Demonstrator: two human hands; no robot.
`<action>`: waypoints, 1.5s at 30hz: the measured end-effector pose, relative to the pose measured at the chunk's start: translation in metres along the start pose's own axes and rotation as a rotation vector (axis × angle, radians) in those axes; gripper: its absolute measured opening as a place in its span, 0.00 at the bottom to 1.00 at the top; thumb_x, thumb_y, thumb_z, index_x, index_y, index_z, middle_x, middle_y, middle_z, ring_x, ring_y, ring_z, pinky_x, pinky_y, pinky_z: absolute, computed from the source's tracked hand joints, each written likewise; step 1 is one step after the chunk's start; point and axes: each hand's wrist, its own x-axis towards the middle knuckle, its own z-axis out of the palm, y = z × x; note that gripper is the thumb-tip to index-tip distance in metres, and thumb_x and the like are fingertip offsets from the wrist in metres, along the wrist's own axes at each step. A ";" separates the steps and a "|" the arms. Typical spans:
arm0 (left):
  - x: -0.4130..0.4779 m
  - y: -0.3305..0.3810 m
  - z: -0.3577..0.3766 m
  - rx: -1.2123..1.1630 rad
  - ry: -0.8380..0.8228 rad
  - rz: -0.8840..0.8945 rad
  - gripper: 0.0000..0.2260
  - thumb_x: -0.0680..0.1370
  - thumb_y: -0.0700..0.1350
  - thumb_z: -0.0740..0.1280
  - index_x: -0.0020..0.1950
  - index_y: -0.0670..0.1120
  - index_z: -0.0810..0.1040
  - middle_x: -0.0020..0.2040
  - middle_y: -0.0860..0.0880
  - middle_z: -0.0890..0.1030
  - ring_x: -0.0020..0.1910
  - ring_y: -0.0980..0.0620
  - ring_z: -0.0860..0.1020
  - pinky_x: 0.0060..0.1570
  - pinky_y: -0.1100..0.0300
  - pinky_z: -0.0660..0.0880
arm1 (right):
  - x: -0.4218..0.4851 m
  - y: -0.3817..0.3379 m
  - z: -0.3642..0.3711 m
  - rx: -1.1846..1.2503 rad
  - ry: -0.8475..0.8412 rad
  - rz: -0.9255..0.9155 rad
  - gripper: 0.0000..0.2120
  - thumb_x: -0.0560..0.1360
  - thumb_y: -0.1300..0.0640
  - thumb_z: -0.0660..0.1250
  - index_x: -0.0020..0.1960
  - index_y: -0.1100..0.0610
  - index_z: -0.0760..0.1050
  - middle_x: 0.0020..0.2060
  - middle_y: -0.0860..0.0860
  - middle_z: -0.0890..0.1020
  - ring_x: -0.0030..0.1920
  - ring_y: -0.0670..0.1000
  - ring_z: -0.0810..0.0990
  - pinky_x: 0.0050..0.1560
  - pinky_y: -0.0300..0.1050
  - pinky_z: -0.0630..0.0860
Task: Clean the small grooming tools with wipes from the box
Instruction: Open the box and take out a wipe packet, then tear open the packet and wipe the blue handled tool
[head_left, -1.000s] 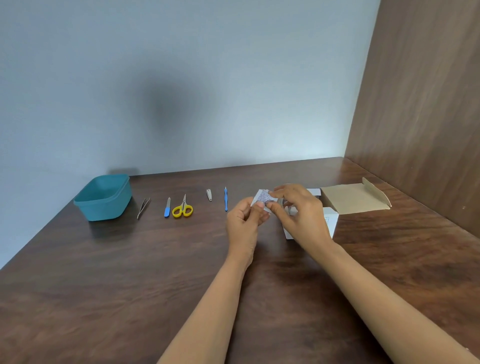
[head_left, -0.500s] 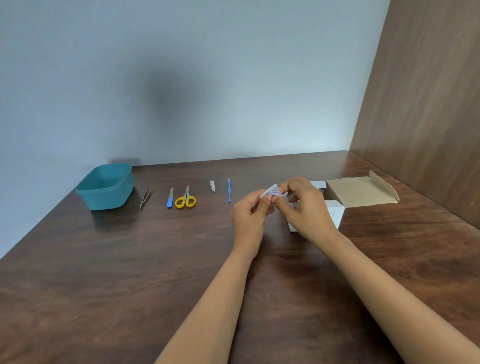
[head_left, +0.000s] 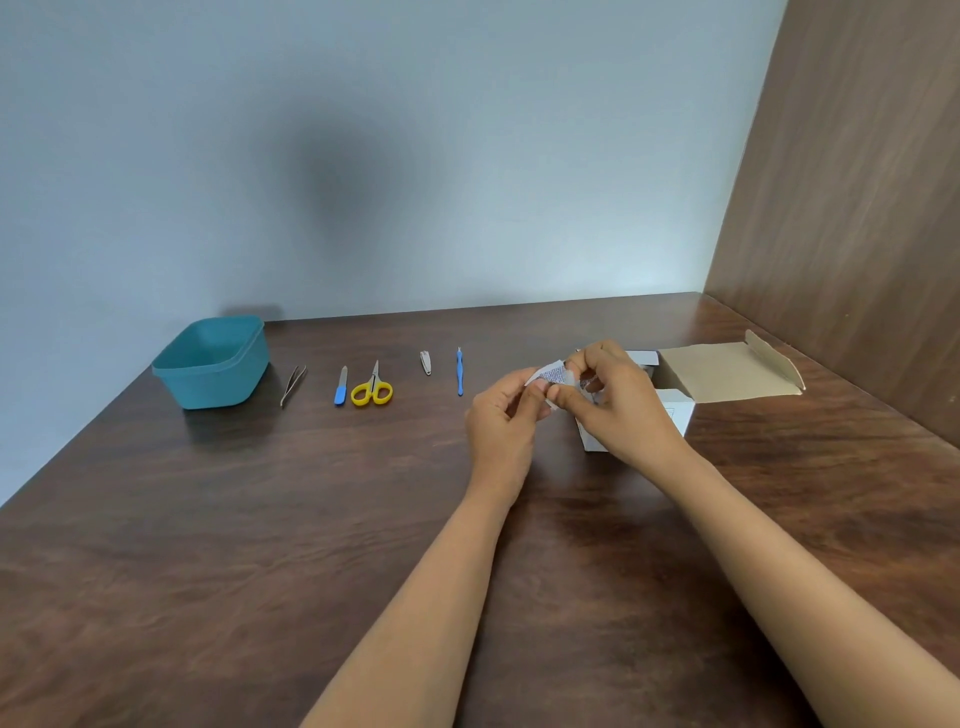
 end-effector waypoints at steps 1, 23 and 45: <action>0.000 0.000 0.000 0.024 0.011 0.022 0.08 0.79 0.39 0.64 0.54 0.45 0.83 0.47 0.45 0.84 0.45 0.56 0.80 0.48 0.58 0.80 | 0.000 -0.001 -0.001 0.031 0.003 0.006 0.10 0.72 0.57 0.72 0.39 0.52 0.71 0.39 0.47 0.72 0.39 0.45 0.72 0.39 0.29 0.66; 0.001 -0.006 0.004 0.624 0.121 -0.101 0.15 0.77 0.42 0.64 0.63 0.42 0.78 0.58 0.46 0.81 0.56 0.49 0.78 0.60 0.58 0.73 | -0.003 -0.003 -0.010 0.296 0.256 0.153 0.09 0.69 0.63 0.74 0.37 0.53 0.76 0.32 0.46 0.78 0.32 0.40 0.74 0.36 0.31 0.70; 0.063 -0.004 -0.028 1.164 0.265 -0.379 0.10 0.80 0.44 0.61 0.58 0.42 0.78 0.58 0.42 0.77 0.57 0.40 0.78 0.50 0.51 0.74 | -0.004 -0.004 -0.003 0.281 0.235 0.017 0.17 0.67 0.72 0.65 0.42 0.49 0.74 0.37 0.40 0.79 0.33 0.44 0.72 0.39 0.35 0.73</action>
